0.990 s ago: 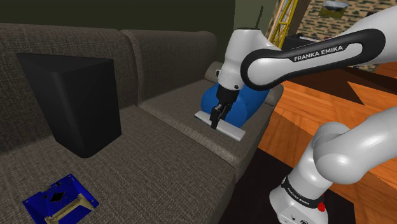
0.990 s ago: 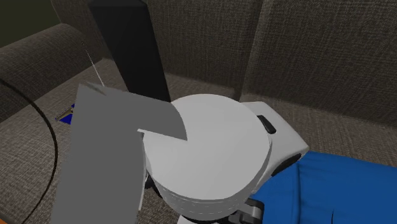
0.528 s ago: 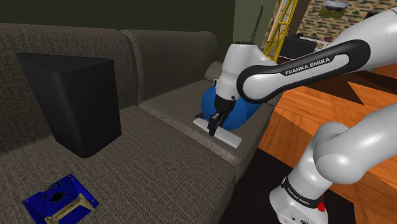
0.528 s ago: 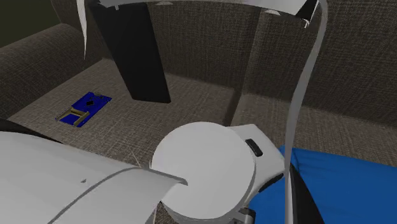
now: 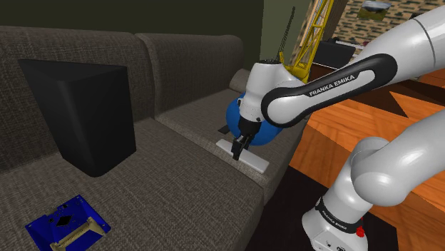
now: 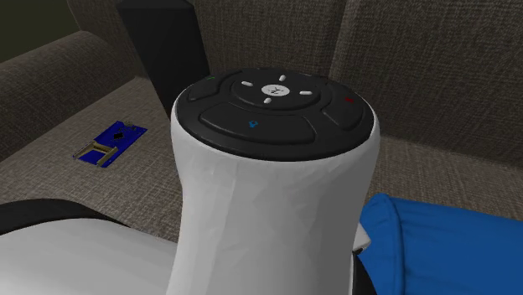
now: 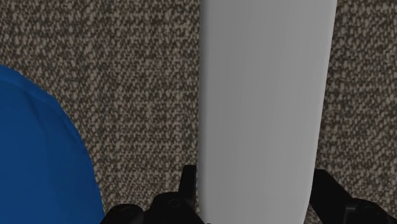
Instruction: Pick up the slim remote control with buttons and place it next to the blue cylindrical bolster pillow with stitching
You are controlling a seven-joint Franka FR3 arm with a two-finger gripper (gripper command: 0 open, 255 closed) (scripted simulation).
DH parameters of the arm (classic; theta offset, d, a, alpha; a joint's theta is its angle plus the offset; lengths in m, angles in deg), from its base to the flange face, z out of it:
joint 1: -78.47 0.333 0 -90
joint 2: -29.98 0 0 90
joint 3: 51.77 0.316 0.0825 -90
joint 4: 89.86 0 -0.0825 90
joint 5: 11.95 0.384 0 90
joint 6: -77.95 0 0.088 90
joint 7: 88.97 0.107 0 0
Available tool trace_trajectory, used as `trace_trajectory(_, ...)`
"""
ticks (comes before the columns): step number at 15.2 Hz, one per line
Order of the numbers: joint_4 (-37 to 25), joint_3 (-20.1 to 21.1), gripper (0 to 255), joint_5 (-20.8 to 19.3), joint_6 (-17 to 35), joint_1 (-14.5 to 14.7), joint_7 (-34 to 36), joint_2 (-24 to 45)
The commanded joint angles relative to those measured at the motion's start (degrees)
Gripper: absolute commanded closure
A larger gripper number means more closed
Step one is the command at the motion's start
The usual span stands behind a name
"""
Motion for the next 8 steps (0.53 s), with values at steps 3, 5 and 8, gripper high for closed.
trace_trajectory(3,0.4,-0.2,255,0.0,0.0,-0.3,0.0,0.3)
trace_trajectory(5,0.4,-0.2,255,0.0,0.0,-0.3,0.0,0.3)
trace_trajectory(8,0.5,-0.1,0,0.1,-0.2,-0.2,0.1,0.1)
